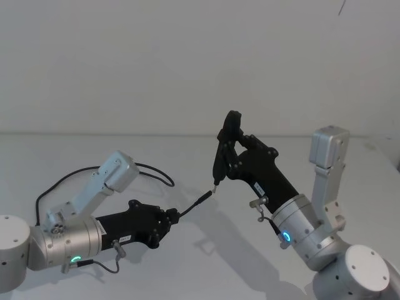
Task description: Pick up the data cable with the one hand.
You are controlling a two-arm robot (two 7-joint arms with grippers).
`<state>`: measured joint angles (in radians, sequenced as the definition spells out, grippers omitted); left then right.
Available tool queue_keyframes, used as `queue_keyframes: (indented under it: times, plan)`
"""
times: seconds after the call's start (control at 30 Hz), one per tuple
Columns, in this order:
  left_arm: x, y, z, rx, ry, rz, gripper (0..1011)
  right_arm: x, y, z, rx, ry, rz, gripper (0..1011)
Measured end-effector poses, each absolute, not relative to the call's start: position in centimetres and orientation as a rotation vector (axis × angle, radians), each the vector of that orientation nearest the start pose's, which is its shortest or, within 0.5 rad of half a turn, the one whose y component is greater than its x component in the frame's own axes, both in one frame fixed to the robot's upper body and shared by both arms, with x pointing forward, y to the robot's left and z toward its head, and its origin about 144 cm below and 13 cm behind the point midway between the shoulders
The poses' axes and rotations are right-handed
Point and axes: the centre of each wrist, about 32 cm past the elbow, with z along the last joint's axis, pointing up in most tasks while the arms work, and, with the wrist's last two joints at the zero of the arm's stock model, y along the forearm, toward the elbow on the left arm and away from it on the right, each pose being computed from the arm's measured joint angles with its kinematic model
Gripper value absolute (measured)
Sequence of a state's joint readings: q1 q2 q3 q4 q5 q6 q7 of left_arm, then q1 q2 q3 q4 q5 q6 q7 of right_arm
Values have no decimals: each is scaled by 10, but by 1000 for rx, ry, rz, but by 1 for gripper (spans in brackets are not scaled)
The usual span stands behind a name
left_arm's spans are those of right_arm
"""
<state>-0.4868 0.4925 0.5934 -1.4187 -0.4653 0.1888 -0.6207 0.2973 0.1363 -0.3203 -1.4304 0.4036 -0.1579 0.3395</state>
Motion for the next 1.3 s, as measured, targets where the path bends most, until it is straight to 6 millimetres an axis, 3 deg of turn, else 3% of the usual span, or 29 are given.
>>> queue_keyframes:
  times: [1.3]
  plan:
    - [551,233,1219,246,-1,540,40,540,-169,1186,297,-78,-938,279]
